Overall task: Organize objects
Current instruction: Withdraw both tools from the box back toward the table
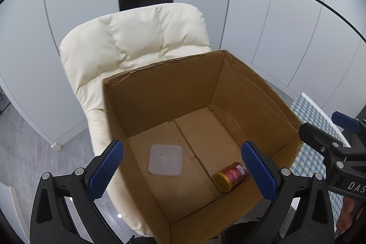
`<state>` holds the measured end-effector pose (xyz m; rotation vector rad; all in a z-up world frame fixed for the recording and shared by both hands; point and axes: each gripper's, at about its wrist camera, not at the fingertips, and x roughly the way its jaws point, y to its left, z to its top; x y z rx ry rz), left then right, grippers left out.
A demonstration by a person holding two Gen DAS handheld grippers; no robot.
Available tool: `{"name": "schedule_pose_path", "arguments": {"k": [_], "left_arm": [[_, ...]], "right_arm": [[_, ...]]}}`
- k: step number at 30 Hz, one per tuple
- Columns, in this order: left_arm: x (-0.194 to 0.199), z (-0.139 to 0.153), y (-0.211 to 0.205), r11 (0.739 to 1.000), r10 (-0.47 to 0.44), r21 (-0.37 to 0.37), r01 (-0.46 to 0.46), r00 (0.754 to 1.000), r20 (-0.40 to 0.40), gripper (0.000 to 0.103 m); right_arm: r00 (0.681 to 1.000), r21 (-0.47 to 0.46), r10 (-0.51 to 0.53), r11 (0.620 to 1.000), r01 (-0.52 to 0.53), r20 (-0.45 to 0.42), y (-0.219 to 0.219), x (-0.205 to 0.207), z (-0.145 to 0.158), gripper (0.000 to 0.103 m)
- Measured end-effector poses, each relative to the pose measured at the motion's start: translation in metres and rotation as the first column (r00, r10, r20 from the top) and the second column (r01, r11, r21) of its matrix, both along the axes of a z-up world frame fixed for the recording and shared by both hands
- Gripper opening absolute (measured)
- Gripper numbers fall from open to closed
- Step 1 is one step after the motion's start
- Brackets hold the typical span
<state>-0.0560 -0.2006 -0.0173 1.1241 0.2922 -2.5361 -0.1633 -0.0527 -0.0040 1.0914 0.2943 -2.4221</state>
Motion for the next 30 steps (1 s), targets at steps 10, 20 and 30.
{"name": "schedule_pose_path", "arguments": {"k": [10,20,30], "left_arm": [[-0.020,0.001,0.034,0.998,-0.056,0.002,0.056,0.998,-0.003,0.102],[-0.038,0.001,0.071,0.993,-0.121,-0.002,0.121,0.993,-0.006,0.102],[-0.053,0.000,0.105,0.983,-0.182,-0.005,0.182,0.983,-0.005,0.102]], "right_arm": [[0.998,0.021,-0.056,0.998,0.057,-0.010,0.038,-0.003,-0.001,0.101],[0.990,0.017,-0.141,0.990,0.141,-0.005,0.085,-0.008,0.000,0.101],[0.978,0.008,-0.210,0.978,0.210,-0.003,0.129,-0.009,0.002,0.101]]}}
